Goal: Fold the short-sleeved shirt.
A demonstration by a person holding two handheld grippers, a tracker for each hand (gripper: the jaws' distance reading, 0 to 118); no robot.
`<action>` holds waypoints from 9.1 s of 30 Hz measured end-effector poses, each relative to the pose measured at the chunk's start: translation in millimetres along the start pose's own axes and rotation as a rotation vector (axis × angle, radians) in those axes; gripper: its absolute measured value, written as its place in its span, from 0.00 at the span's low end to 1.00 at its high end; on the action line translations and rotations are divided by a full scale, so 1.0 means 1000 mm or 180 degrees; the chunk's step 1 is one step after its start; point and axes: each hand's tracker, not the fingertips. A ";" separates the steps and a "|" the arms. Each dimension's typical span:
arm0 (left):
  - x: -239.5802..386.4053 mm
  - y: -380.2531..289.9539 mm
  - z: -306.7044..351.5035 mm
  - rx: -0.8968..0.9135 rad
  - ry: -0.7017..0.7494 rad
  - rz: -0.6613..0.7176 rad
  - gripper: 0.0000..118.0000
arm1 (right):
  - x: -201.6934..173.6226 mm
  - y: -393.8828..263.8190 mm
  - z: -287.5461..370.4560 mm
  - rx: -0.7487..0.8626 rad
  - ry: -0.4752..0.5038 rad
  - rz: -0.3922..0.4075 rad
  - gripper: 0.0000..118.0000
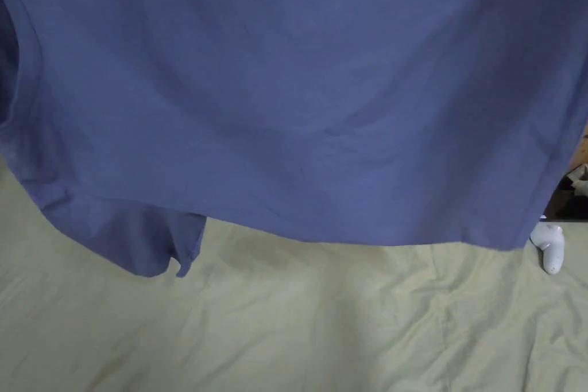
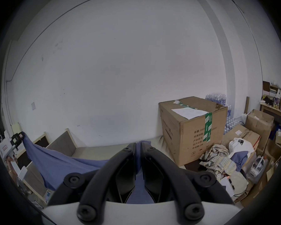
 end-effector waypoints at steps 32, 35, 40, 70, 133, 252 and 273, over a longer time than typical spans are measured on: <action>0.123 -0.114 -0.332 0.0049 0.0393 -0.0443 0.00 | -0.049 0.065 -0.368 0.0434 -0.1336 0.0318 0.05; 0.121 -0.142 -0.343 0.0014 0.0406 -0.0485 0.00 | -0.036 0.038 -0.395 0.0269 -0.1313 0.0201 0.05; 0.112 -0.209 -0.348 -0.0303 0.0417 -0.0803 0.00 | -0.017 -0.031 -0.433 -0.0060 -0.1374 0.0192 0.05; -0.069 -0.458 0.042 -0.2207 0.0407 -0.0068 0.00 | 0.111 -0.456 -0.172 -0.2015 -0.0830 -0.0094 0.05; -0.027 -0.382 0.159 -0.1767 -0.0140 -0.0702 0.59 | 0.004 -0.414 0.013 0.0026 -0.0059 0.0611 0.00; -0.003 -0.402 0.133 -0.1308 -0.0062 -0.0916 0.00 | 0.022 -0.402 -0.049 -0.0261 -0.0156 0.0533 0.00; -0.076 -0.398 0.023 -0.2970 0.0167 -0.0716 0.93 | -0.002 -0.402 -0.053 -0.0441 -0.0027 0.0718 0.00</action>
